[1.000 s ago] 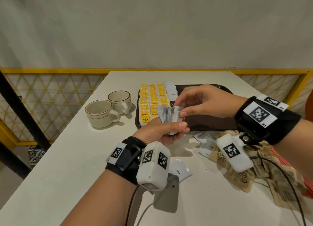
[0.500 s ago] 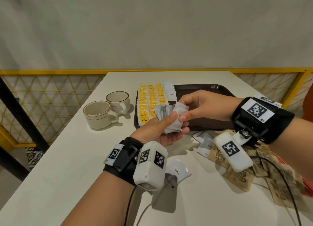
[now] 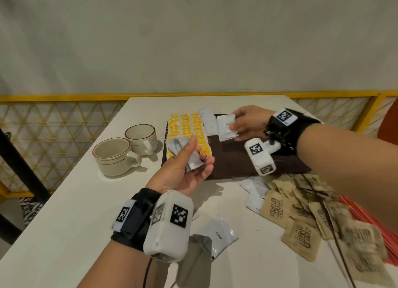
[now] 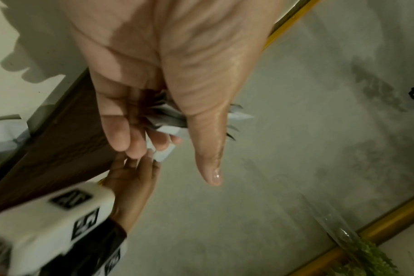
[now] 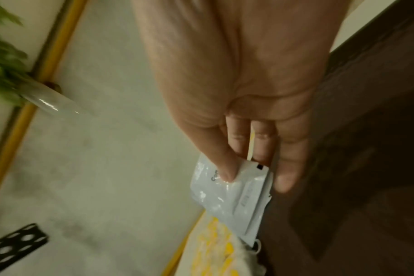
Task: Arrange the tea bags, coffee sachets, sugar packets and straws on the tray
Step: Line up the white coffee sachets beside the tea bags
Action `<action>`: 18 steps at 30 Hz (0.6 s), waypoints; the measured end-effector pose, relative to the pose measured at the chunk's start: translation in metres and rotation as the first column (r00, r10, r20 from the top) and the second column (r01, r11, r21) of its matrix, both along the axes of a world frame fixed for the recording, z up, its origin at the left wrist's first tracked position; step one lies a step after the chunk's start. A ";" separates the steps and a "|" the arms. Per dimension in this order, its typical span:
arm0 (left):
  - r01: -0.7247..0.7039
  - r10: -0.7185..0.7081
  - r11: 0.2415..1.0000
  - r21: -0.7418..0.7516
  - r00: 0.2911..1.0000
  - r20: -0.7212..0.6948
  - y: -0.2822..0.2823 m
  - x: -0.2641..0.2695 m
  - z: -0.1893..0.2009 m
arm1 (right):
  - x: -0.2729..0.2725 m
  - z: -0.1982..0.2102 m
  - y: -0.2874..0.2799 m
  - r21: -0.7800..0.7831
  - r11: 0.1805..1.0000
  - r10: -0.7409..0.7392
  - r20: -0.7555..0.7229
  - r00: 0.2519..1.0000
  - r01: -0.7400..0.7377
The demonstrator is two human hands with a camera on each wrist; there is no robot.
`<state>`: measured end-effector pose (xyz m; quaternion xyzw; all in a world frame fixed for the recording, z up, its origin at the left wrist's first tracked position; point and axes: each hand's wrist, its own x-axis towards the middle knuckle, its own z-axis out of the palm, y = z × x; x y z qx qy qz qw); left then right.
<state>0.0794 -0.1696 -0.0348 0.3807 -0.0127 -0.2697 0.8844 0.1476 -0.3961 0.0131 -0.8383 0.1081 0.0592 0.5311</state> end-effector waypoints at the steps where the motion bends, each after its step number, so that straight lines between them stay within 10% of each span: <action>1: -0.003 0.003 1.000 -0.015 1.000 -0.003 0.001 0.001 0.001 | 0.011 -0.005 -0.002 -0.085 0.996 -0.014 -0.025 1.000 0.011; 18: -0.022 0.022 1.000 0.006 1.000 -0.007 0.001 0.003 0.001 | 0.100 -0.058 -0.007 -0.293 0.956 -0.023 -0.097 0.995 -0.007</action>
